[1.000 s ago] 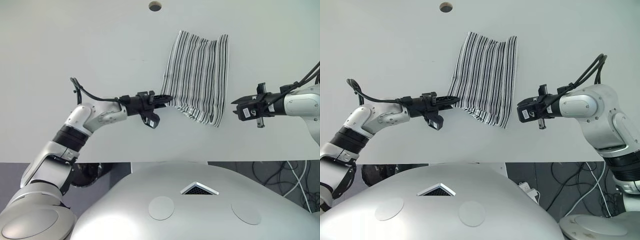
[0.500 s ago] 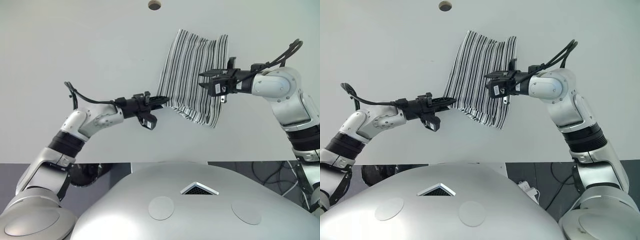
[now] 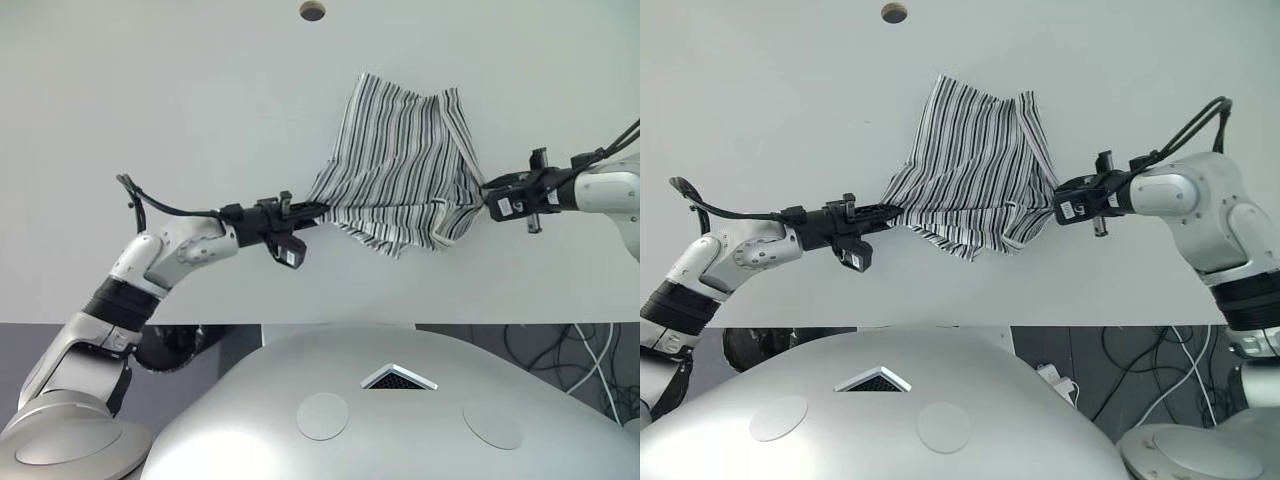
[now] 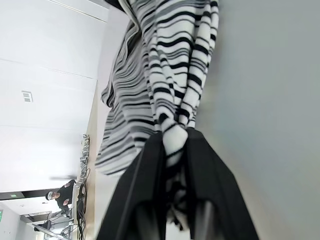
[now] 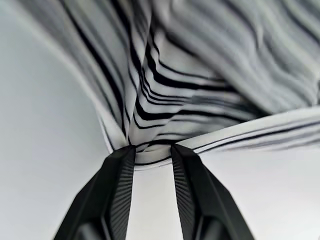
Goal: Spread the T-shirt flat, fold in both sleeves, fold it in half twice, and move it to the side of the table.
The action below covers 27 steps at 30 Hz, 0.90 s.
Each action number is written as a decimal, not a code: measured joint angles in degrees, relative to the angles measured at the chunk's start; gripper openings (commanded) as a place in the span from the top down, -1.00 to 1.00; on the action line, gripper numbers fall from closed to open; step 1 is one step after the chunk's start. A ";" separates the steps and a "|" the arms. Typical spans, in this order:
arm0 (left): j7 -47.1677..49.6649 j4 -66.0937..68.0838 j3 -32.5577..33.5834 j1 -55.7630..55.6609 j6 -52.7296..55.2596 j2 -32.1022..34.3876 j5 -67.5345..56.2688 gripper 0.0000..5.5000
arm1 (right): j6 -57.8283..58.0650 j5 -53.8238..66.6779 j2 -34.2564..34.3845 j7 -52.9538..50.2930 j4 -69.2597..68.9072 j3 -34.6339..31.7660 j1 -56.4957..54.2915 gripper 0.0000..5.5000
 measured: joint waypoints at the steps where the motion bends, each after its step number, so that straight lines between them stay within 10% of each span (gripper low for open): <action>1: -0.02 -0.09 0.46 0.56 0.22 0.43 -0.59 0.89 | 0.08 -0.33 -1.40 -0.39 0.67 -1.14 1.25 0.50; 11: -2.01 -1.30 1.80 2.31 2.22 0.45 -4.30 0.90 | -9.77 11.34 13.07 -19.95 -13.78 -13.75 6.03 0.50; 27: -15.52 -9.48 2.39 10.91 13.77 2.15 -19.20 0.58 | -33.92 -22.32 13.85 -34.16 -22.74 -14.24 31.17 0.10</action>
